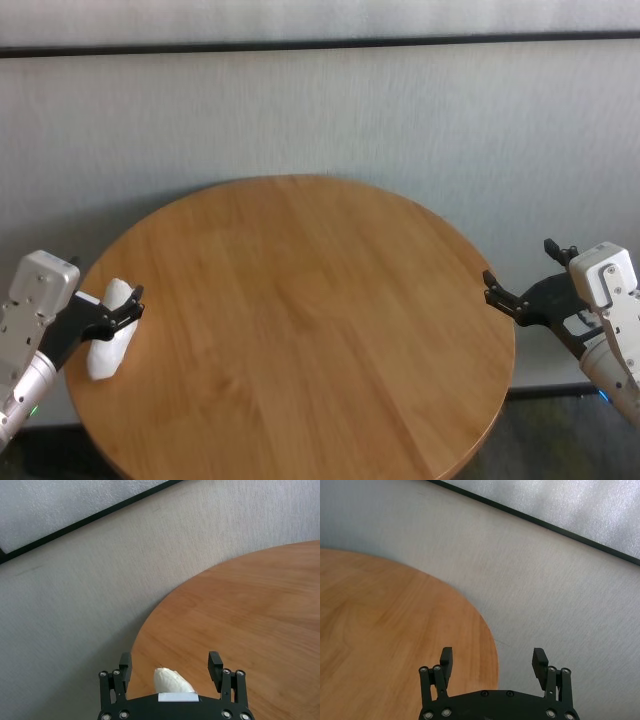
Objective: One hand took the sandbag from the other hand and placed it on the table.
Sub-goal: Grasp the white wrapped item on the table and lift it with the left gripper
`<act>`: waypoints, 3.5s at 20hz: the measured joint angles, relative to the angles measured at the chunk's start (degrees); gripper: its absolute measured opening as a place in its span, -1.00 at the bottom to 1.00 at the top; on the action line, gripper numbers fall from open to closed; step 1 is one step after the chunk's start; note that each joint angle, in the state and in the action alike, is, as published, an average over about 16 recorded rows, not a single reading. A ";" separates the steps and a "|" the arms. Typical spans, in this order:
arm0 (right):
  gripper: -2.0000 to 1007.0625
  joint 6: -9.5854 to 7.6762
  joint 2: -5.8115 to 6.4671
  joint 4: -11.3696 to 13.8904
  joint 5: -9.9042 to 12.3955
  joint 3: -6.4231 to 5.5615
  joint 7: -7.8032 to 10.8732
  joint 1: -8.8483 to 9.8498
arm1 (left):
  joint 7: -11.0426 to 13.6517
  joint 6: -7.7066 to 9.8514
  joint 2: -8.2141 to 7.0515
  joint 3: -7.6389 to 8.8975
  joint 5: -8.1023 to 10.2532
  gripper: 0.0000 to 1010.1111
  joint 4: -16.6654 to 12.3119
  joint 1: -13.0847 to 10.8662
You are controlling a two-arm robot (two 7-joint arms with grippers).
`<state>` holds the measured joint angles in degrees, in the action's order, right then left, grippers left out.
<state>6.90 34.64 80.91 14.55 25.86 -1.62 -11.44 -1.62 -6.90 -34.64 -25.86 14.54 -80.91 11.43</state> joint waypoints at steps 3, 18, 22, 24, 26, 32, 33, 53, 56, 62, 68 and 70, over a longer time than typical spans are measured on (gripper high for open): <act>0.99 0.00 0.00 0.00 0.00 0.00 0.00 0.00 | 0.00 0.00 0.00 0.00 0.00 0.98 0.00 0.00; 0.99 0.00 0.00 0.00 0.00 0.00 0.00 0.00 | 0.00 0.00 0.00 0.00 0.00 0.98 0.00 0.00; 0.99 0.00 0.00 0.00 0.00 0.00 0.00 0.00 | 0.00 0.00 0.00 0.00 0.00 0.98 0.00 0.00; 0.99 0.00 0.00 0.00 0.00 0.00 0.00 0.00 | 0.00 0.00 0.00 0.00 0.00 0.98 0.00 0.00; 0.99 0.00 0.00 0.00 0.00 0.00 0.00 0.00 | 0.00 0.00 0.00 0.00 0.00 0.98 0.00 0.00; 0.99 0.00 0.00 0.00 0.00 0.00 0.00 0.00 | 0.00 0.00 0.00 0.00 0.00 0.98 0.00 0.00; 0.99 0.00 0.00 0.00 0.00 0.00 0.00 0.00 | 0.00 0.00 0.00 0.00 0.00 0.98 0.00 0.00; 0.99 0.00 0.00 0.00 0.00 0.00 0.00 0.00 | 0.31 0.39 0.13 0.07 0.04 0.98 -0.04 0.04; 0.99 0.00 0.00 0.00 0.00 0.00 0.00 0.00 | 0.68 1.16 0.40 0.28 0.39 0.98 -0.14 0.06; 0.99 0.00 0.00 0.00 0.00 0.00 0.00 0.00 | 1.52 3.83 1.34 1.06 1.50 0.98 -0.52 0.11; 0.99 0.00 0.00 0.00 0.00 0.00 0.00 0.00 | 2.34 8.14 2.41 2.16 3.04 0.98 -1.57 0.06; 0.99 0.00 0.00 0.00 0.00 0.00 0.00 0.00 | 2.35 9.70 2.69 2.57 3.44 0.98 -2.12 -0.02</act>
<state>6.90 34.64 80.91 14.55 25.86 -1.62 -11.44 0.73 2.80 -31.95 -23.29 17.98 -83.02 11.41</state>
